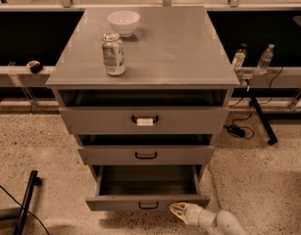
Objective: Close bottom drawer
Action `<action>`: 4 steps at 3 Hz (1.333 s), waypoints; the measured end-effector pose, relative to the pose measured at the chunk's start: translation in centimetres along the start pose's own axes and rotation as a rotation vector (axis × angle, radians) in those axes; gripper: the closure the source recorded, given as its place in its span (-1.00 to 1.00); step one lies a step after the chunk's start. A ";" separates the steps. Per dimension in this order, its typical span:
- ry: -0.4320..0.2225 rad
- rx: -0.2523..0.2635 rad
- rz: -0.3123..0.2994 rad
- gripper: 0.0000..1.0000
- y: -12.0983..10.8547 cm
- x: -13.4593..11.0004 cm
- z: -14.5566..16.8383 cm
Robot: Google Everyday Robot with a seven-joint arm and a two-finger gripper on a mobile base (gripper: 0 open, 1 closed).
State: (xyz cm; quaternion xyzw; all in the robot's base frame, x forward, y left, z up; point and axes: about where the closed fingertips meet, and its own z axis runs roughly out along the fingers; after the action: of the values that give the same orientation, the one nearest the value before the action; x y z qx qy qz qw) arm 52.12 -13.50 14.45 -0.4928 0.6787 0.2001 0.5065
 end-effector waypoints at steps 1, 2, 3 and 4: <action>-0.028 0.023 -0.015 1.00 -1.0 0.6 0.4; -0.025 0.028 -0.017 1.00 -1.3 0.8 0.3; -0.026 0.040 -0.016 1.00 -1.9 0.7 1.2; -0.036 0.124 -0.022 1.00 -4.0 0.9 2.3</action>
Offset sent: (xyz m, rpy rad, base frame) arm 0.0095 -0.0034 -0.0045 0.0153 -0.0310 -0.0068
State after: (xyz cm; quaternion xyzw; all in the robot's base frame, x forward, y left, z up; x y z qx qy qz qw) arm 56.72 -13.90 13.64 -0.4641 0.6751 0.1609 0.5505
